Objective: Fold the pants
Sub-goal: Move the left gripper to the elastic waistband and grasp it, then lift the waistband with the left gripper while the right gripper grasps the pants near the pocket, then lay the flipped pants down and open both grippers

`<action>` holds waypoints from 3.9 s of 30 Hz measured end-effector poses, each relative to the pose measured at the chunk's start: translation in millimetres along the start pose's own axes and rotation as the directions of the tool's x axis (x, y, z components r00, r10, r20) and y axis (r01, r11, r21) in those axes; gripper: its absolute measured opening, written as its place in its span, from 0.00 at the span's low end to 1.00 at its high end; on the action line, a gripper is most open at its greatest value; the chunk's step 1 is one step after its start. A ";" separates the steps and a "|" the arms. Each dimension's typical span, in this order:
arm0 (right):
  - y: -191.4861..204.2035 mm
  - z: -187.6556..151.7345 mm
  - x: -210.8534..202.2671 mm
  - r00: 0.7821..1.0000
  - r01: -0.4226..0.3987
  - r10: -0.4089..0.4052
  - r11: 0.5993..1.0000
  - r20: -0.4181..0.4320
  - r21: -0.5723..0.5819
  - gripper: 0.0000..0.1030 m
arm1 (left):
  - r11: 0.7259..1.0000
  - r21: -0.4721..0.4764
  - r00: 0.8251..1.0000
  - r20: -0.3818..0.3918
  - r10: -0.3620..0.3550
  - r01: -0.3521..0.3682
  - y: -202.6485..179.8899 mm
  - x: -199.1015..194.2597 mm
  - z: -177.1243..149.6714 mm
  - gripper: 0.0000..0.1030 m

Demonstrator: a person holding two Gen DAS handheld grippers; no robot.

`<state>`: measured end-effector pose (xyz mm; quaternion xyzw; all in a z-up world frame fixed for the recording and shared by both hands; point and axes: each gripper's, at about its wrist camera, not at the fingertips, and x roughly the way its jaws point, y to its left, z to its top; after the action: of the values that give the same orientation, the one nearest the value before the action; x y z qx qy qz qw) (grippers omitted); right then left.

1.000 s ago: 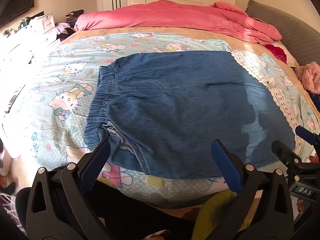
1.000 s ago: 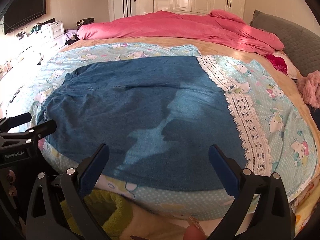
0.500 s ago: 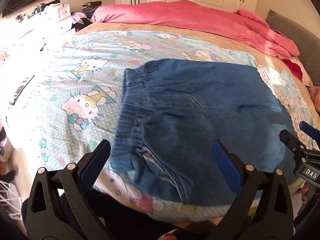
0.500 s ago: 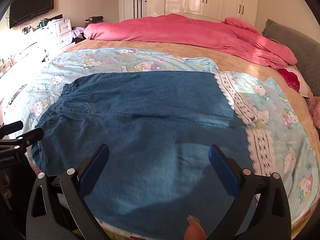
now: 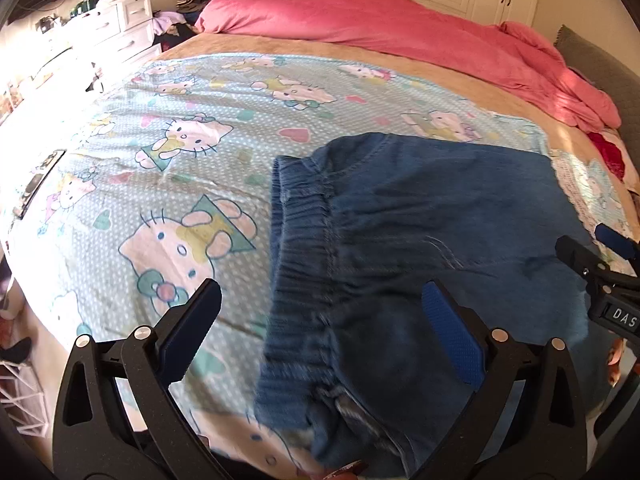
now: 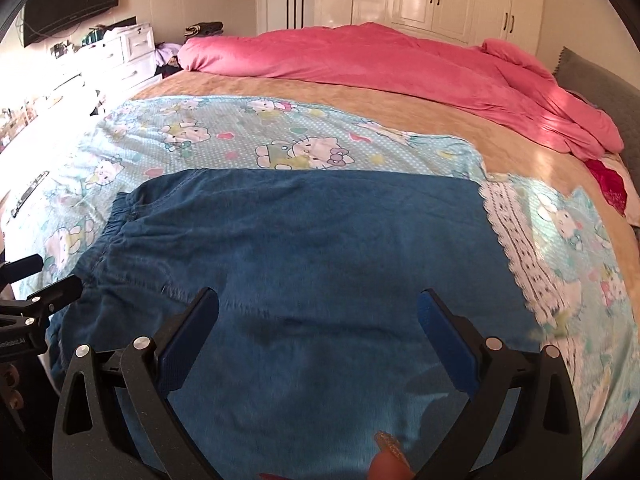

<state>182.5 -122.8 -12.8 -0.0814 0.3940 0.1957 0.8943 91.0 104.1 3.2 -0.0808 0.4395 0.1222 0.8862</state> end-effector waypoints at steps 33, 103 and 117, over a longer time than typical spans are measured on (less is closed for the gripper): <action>26.0 101.0 143.8 0.983 -0.107 0.064 0.961 -0.171 -0.256 0.96 | 0.993 0.105 0.994 -0.106 -0.036 0.048 24.2 118.4 90.7 0.92; 89.6 -131.6 -69.5 0.903 -0.425 0.403 0.794 -0.149 -0.435 0.05 | 0.950 0.165 0.964 -0.035 -0.264 0.266 58.2 -50.7 -63.1 0.41; 82.8 -133.9 -84.3 0.855 -0.514 0.490 0.762 -0.169 -0.395 0.09 | 0.930 0.203 0.951 -0.021 -0.307 0.305 2.2 -47.2 -52.1 0.41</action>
<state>6.5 -111.7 -40.6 -0.1717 0.3736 0.5066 0.7578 23.3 86.3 9.5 -0.0565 0.4267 -0.0626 0.9005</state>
